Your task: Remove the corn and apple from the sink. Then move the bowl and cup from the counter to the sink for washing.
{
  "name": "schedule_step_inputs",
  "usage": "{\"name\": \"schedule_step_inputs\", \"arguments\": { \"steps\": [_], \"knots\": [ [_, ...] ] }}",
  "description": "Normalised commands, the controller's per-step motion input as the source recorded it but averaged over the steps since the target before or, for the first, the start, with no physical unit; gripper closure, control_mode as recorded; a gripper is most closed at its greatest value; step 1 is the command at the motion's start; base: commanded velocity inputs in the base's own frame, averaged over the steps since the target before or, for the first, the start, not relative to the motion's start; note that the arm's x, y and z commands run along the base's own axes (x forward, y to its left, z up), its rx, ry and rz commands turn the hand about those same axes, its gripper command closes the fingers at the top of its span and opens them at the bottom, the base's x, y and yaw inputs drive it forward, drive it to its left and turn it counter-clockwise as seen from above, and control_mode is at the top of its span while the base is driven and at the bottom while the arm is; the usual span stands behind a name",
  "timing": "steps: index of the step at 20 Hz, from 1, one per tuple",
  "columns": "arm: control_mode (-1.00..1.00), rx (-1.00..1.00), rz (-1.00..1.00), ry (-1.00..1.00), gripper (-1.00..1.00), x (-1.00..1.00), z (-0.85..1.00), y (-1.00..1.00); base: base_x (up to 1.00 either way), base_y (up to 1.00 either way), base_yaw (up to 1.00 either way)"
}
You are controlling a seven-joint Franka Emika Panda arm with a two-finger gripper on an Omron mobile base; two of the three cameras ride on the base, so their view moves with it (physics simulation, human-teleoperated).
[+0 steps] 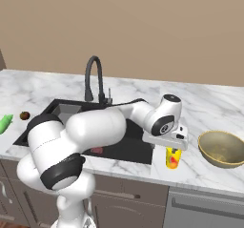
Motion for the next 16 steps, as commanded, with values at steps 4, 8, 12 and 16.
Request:
{"name": "schedule_step_inputs", "arguments": {
  "steps": [4,8,12,16],
  "knots": [
    [-1.0,0.0,0.0,-0.01,-1.0,0.04,0.0,0.0,0.0,0.0,0.0],
    [-1.0,0.0,0.0,0.0,-1.0,0.13,0.0,0.0,0.0,0.0,0.0],
    [-1.0,0.0,0.0,0.0,-1.0,0.18,0.0,0.0,0.0,0.0,0.0],
    [-1.0,0.0,0.0,0.0,-1.0,0.18,0.0,0.0,0.0,0.0,0.0]
  ]
}}
